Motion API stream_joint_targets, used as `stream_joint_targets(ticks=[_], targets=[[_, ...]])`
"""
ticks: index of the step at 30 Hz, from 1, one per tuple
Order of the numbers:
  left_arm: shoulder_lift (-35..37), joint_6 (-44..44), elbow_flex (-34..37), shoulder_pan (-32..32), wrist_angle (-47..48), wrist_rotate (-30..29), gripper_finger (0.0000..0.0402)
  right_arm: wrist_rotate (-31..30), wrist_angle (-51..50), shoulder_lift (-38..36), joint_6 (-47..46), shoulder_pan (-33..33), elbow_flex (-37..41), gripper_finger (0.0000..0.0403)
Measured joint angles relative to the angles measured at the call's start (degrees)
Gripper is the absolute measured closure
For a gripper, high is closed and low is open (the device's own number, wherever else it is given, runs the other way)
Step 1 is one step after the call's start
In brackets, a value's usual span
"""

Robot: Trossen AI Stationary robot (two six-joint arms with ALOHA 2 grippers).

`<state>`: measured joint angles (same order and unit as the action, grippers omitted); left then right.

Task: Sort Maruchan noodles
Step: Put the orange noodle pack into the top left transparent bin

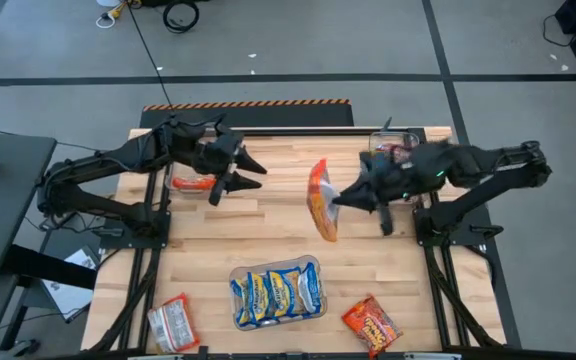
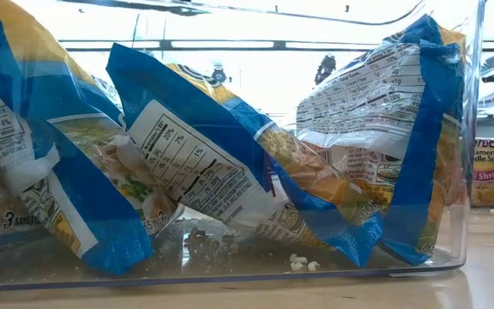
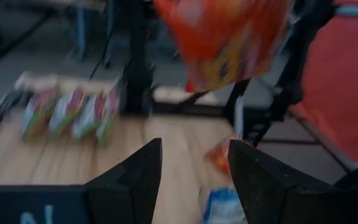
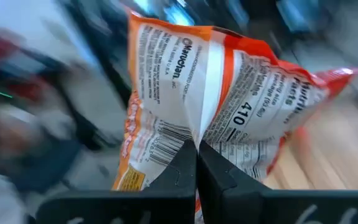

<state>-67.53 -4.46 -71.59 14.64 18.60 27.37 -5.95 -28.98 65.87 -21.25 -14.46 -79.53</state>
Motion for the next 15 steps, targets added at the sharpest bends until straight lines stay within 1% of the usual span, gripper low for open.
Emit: stream_joint_targets(ticks=[3,5,7,10,13,15], targets=[[-0.1,-1.3,0.0,-1.7,-5.9,1.6,0.0204,9.9,14.0,-0.5,6.3,1.7,0.0,0.0399],[-1.1,-2.9,0.0,-2.7,-11.7,3.8,0.0193,16.2,20.0,-0.2,8.1,2.9,0.0,0.04],[-2.1,-4.7,0.0,-3.6,-16.9,5.7,0.0178,20.8,24.7,0.7,8.3,4.3,0.0,0.04],[-4.7,-7.1,0.0,-5.4,-26.6,7.4,0.0152,26.1,28.6,3.1,7.6,6.0,0.0,0.04],[-8.0,-7.5,0.0,-7.1,-35.3,8.5,0.013,29.6,31.3,6.1,5.7,7.6,0.0,0.04],[-9.8,-8.5,0.0,-7.7,-39.3,10.2,0.0122,31.4,32.8,7.8,4.4,8.6,0.0,0.04]])
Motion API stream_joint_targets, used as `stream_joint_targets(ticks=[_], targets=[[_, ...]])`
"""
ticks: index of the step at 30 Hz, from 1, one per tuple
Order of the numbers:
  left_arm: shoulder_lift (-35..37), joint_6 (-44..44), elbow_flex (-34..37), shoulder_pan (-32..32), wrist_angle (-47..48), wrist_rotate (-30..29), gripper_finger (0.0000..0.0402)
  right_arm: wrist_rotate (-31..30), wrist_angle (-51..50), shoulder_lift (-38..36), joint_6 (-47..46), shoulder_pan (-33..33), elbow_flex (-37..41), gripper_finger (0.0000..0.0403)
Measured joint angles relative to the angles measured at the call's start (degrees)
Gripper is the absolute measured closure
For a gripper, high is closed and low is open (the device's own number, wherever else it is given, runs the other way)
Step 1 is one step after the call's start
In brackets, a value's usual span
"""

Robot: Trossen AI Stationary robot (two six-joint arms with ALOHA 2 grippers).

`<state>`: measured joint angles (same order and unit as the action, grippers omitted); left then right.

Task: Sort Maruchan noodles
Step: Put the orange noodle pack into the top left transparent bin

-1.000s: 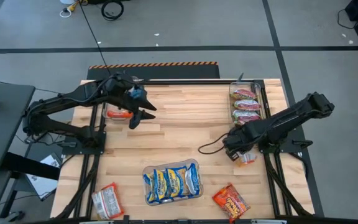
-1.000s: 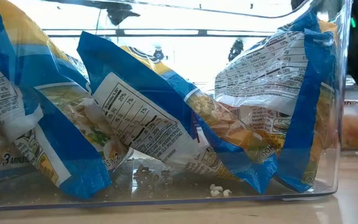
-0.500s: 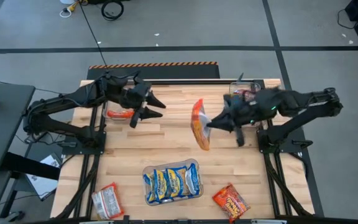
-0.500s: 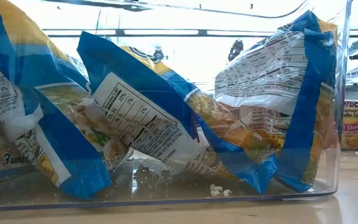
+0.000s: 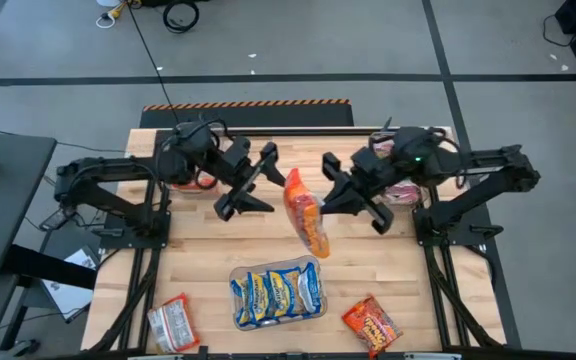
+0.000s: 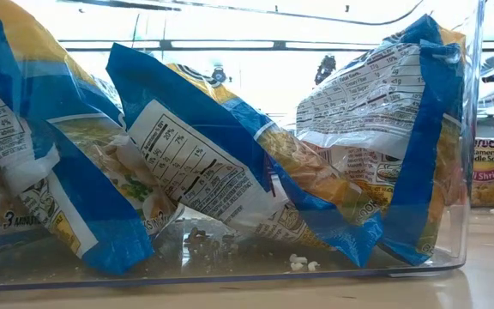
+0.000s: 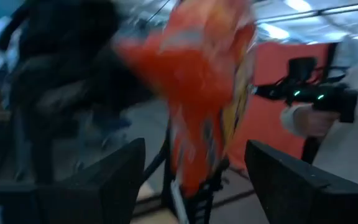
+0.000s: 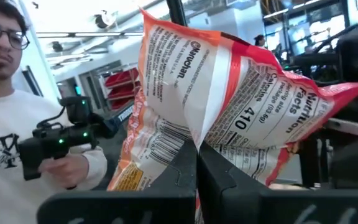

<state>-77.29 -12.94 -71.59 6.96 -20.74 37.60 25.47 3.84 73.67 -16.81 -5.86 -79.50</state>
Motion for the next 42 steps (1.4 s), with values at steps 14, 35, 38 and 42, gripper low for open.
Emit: stream_joint_targets(ticks=[14,35,38,42], targets=[[-6.9,-6.2,0.0,-2.5,-13.6,5.2,0.0122,0.5,1.8,3.6,-1.6,3.0,0.0,0.04],[-6.5,-9.5,0.0,0.4,-16.3,8.8,0.028,-6.7,-0.8,2.7,-3.9,3.3,0.0,0.0341],[-6.5,-11.8,-0.1,1.5,-15.8,9.8,0.028,-9.2,0.6,1.0,-1.5,4.4,0.0,0.0308],[-4.7,-11.8,0.0,3.7,-10.7,12.4,0.028,-16.2,0.9,-4.3,2.1,5.2,-0.1,0.027]])
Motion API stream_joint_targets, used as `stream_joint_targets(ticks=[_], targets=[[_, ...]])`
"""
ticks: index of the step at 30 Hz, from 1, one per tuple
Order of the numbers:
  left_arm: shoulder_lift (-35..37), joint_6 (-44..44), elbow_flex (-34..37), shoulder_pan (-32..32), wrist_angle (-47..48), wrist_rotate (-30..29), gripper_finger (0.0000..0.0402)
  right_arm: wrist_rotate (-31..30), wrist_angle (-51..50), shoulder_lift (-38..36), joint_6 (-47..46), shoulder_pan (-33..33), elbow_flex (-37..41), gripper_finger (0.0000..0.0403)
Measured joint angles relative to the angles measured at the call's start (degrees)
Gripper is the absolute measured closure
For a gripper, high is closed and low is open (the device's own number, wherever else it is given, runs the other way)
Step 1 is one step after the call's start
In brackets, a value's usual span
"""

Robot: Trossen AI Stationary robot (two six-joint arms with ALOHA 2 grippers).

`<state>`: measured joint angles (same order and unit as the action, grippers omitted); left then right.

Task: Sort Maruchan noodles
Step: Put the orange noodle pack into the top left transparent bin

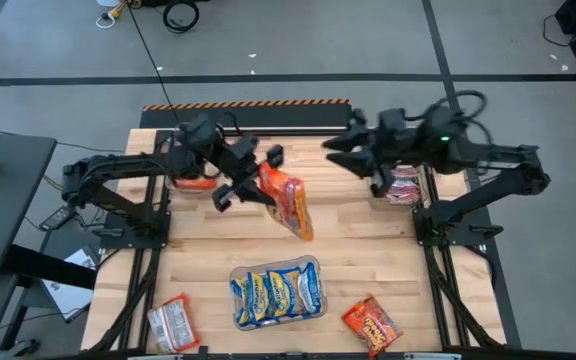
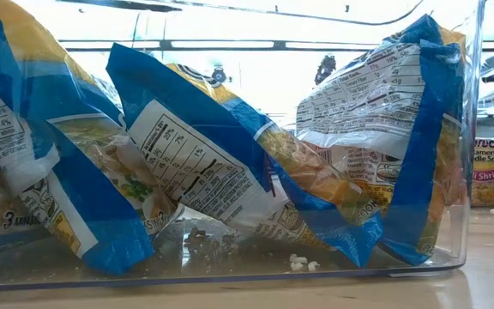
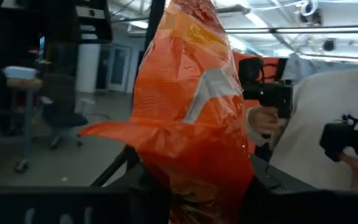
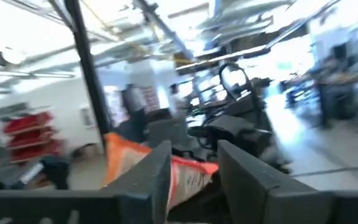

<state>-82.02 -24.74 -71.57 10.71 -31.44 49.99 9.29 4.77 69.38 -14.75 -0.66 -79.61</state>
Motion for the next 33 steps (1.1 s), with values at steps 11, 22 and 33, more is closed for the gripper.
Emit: stream_joint_targets(ticks=[11,22,33], targets=[[16.2,26.0,-0.2,20.3,54.8,-8.7,0.028,-15.4,-15.6,-9.0,4.7,-0.4,0.0,0.0241],[13.5,57.8,-0.1,39.0,93.3,-54.4,0.028,-18.5,-21.3,-6.3,1.4,-0.5,0.1,0.0243],[0.2,61.0,0.9,40.1,96.8,-66.9,0.0281,-18.3,-22.6,-4.8,-3.3,-2.9,0.1,0.0243]])
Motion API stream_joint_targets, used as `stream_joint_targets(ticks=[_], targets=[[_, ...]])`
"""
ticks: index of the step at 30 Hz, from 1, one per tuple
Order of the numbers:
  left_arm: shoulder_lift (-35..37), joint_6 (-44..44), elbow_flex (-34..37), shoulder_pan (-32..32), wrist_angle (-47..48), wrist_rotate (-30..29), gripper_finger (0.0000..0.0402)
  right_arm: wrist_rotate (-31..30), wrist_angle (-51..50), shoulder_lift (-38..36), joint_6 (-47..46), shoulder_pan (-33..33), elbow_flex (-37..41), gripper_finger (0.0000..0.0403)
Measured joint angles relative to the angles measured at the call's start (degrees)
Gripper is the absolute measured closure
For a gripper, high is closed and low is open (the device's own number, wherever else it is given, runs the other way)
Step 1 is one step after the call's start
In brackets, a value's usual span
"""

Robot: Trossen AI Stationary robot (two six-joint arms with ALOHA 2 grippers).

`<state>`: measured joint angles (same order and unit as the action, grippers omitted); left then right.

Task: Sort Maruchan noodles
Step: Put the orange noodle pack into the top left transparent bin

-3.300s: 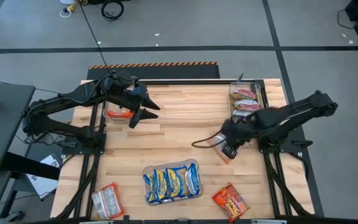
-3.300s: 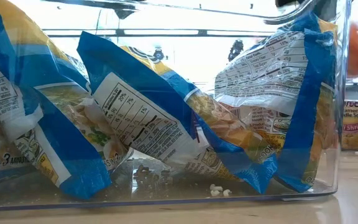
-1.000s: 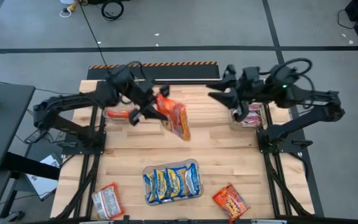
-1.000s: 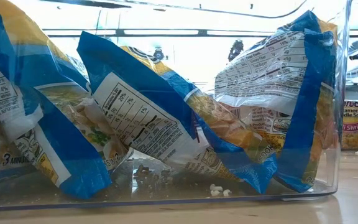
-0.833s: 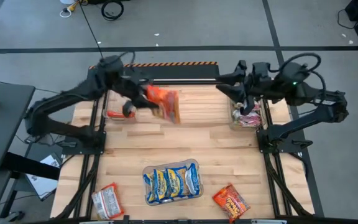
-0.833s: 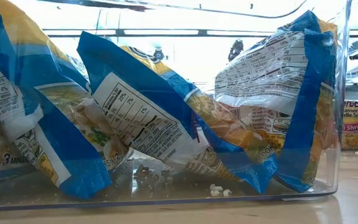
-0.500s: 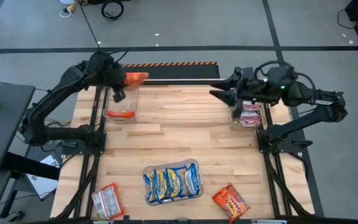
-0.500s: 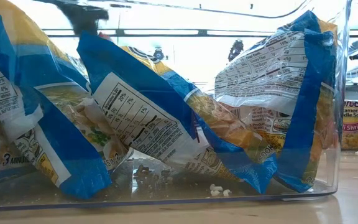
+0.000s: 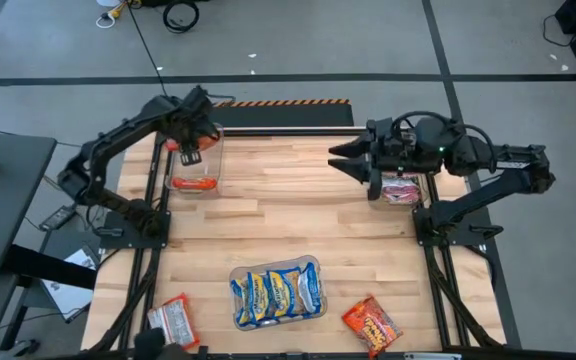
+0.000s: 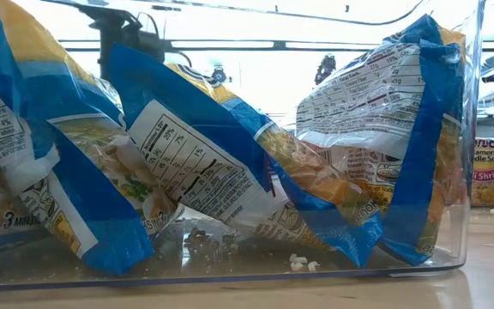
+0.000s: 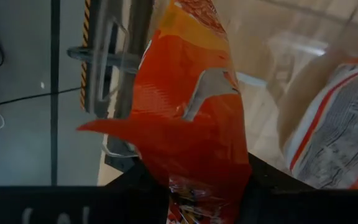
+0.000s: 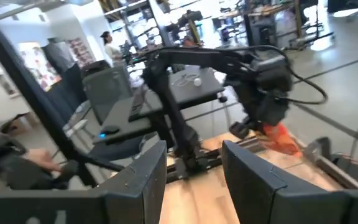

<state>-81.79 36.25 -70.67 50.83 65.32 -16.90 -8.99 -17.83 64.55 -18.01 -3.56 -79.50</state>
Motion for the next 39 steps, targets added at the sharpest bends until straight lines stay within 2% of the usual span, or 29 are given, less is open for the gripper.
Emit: stream_joint_targets(ticks=[9,15,20,29,34,39], targets=[[-0.3,-0.1,11.6,-6.2,-3.7,-1.1,0.028,-1.6,-0.3,0.0,0.0,-4.7,0.0,0.0243],[-0.3,-2.0,14.8,-11.8,-3.4,1.4,0.0278,-1.9,-0.3,0.0,0.0,-4.7,0.0,0.0243],[-0.3,-1.8,15.4,-14.2,-1.8,3.7,0.0263,-1.9,-0.3,0.0,-0.2,-4.7,0.0,0.0243],[-0.3,-3.0,15.4,-14.4,-0.1,4.7,0.0198,-1.9,-0.4,0.0,-0.4,-4.7,0.0,0.0243],[-0.3,-4.2,14.6,-14.4,2.2,4.7,0.0193,-1.9,-1.7,0.0,0.0,-4.6,0.0,0.0243],[-0.3,-5.7,10.3,-14.4,4.2,4.7,0.0195,-2.3,-1.9,0.0,0.0,-3.7,0.0,0.0243]])
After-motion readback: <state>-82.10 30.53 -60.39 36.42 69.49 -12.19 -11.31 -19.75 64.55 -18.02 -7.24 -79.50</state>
